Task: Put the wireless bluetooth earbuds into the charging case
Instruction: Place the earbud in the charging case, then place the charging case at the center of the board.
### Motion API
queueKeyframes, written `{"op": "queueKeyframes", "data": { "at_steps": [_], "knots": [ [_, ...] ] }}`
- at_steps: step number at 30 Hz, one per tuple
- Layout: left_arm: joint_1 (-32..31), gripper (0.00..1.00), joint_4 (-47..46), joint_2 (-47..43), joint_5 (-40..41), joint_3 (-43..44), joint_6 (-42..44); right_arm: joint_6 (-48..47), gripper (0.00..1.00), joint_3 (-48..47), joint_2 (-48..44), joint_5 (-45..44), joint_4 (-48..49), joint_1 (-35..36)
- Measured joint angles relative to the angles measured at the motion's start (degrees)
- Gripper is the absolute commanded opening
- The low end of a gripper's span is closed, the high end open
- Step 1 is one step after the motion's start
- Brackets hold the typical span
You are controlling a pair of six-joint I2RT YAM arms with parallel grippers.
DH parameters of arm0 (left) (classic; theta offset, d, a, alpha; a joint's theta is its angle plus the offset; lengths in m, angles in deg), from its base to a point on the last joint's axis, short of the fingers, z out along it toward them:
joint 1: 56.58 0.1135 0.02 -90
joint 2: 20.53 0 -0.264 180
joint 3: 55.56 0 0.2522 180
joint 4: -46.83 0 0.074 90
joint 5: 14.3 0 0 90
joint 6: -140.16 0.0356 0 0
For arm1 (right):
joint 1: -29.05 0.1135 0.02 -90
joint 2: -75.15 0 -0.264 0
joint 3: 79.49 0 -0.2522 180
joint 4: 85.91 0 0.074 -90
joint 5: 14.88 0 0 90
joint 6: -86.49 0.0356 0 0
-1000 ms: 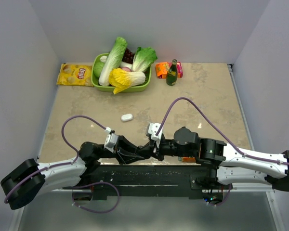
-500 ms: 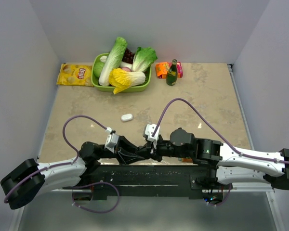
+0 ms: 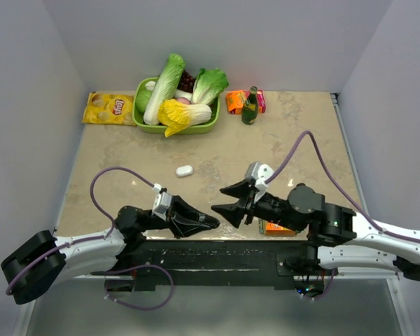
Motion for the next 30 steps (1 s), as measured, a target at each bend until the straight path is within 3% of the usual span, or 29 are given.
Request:
{"op": "queueKeyframes", "data": {
  "at_steps": [7,11,15,19,24,30],
  "knots": [
    [-0.04,0.00,0.00,0.00,0.17,0.00,0.02,2.21,0.54,0.28,-2.64,-11.45,0.33,-0.09],
    [-0.04,0.00,0.46,-0.31,2.21,0.00,0.13,4.87,0.54,2.43,-0.68,-13.44,-0.90,-0.20],
    [-0.39,0.00,4.70,-1.66,10.97,0.07,0.66,9.18,0.56,5.38,2.19,-16.61,-2.19,-0.22],
    [-0.07,0.00,13.92,-0.42,24.37,3.15,-0.31,13.73,0.56,13.66,-0.55,-21.94,-0.96,-0.24],
    [3.87,0.00,26.21,11.39,34.88,14.47,-4.46,16.94,0.58,18.03,-2.14,-24.13,-0.31,-0.28],
    [11.72,0.00,29.22,31.91,33.73,24.41,-9.66,19.74,0.60,19.02,0.31,-25.11,1.14,-0.28]
  ]
}}
